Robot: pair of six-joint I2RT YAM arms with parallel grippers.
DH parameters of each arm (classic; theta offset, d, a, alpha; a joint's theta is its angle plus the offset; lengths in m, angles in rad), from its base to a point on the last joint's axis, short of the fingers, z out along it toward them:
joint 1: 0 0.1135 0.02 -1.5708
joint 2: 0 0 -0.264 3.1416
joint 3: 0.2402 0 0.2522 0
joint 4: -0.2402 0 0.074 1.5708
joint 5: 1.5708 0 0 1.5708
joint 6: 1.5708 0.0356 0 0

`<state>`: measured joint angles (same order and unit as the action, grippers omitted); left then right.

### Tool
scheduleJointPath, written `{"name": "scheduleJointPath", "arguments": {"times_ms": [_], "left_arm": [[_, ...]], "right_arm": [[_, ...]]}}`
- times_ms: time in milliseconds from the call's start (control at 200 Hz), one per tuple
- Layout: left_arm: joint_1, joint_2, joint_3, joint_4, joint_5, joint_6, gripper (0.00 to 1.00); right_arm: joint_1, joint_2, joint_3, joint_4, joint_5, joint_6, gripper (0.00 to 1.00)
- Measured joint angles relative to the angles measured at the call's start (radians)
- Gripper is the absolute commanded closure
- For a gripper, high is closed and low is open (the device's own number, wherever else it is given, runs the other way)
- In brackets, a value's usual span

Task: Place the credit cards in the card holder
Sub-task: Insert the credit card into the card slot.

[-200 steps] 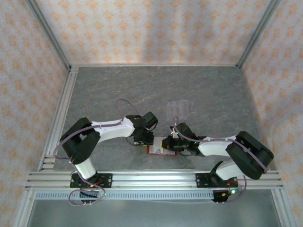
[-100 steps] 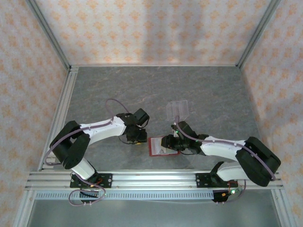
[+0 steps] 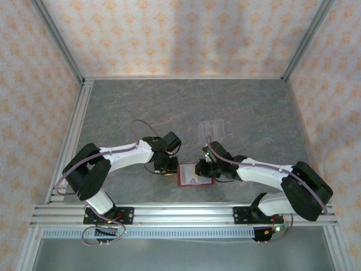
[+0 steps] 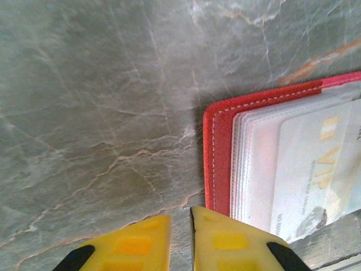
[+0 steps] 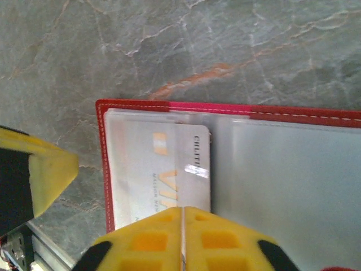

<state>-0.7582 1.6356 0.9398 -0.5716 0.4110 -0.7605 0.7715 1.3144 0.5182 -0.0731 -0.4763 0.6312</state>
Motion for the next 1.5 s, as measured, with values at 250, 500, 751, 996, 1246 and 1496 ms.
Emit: {"name": "scheduleJointPath", "arguments": {"times_ms": [250,500,751,996,1246,1496], "left_arm": [[-0.008,0.043,0.002,0.019,0.005,0.0,0.85],[-0.021,0.054,0.002,0.026,0.004,0.0,0.85],[-0.026,0.06,0.002,0.027,0.0,-0.001,0.85],[-0.027,0.06,0.002,0.027,-0.003,-0.001,0.85],[-0.028,0.06,0.002,0.027,-0.003,-0.001,0.85],[-0.028,0.06,0.002,0.027,-0.004,-0.002,0.85]], "right_arm": [[-0.003,0.002,0.004,-0.035,0.014,-0.005,0.99],[-0.003,0.061,0.008,-0.033,0.013,-0.005,0.99],[-0.005,0.086,0.03,-0.012,-0.013,-0.004,0.99],[-0.005,0.087,0.035,0.04,-0.048,0.019,0.98],[-0.004,0.099,0.038,0.073,-0.053,0.04,0.9],[0.003,-0.074,0.201,-0.228,0.193,-0.055,0.7]]}}
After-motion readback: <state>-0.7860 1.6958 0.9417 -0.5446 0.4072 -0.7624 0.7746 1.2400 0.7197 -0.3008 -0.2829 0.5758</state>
